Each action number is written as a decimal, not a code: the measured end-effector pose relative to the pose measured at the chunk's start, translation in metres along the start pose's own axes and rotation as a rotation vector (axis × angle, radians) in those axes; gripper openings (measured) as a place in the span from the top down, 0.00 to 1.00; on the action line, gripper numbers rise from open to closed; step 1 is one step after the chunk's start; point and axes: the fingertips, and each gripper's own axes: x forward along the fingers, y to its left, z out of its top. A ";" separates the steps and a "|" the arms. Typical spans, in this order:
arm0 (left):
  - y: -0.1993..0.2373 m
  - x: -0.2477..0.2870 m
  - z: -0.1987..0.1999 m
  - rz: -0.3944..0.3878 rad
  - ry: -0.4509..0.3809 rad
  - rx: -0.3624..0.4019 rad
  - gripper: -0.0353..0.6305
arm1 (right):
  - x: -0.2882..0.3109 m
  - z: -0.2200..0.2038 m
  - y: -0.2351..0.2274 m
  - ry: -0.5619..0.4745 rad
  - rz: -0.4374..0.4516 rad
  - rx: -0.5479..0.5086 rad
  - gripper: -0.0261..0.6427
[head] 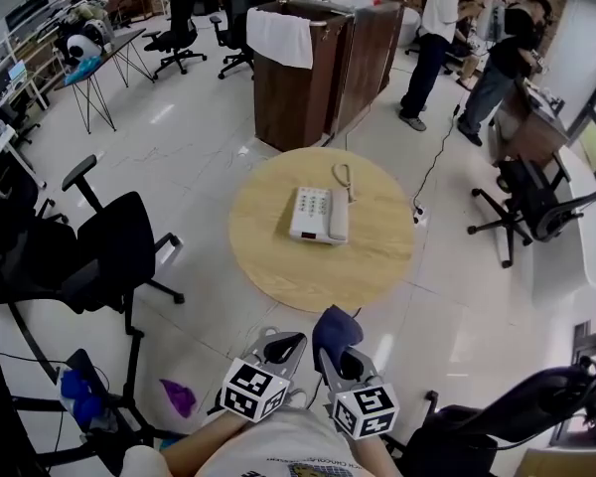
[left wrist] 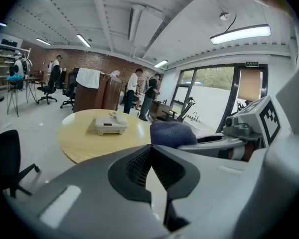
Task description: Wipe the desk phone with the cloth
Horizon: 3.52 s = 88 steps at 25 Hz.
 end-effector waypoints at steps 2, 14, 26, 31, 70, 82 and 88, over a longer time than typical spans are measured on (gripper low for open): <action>0.006 0.010 0.003 -0.010 0.001 0.002 0.96 | 0.008 0.004 -0.005 0.005 -0.007 0.000 0.86; 0.084 0.071 0.054 -0.049 -0.010 -0.030 0.96 | 0.089 0.054 -0.041 0.047 -0.048 -0.024 0.86; 0.158 0.111 0.099 -0.096 -0.046 -0.092 0.96 | 0.177 0.123 -0.062 0.074 -0.072 -0.157 0.86; 0.178 0.120 0.112 -0.103 -0.059 -0.094 0.96 | 0.200 0.157 -0.093 0.103 -0.097 -0.223 0.86; 0.243 0.131 0.135 -0.127 -0.143 -0.135 0.96 | 0.389 0.132 -0.207 0.698 -0.081 -0.563 0.86; 0.231 0.135 0.128 -0.147 -0.120 -0.113 0.96 | 0.352 0.119 -0.177 0.609 -0.044 -0.567 0.86; 0.221 0.136 0.124 -0.154 -0.108 -0.094 0.96 | 0.332 0.112 -0.166 0.580 -0.032 -0.540 0.86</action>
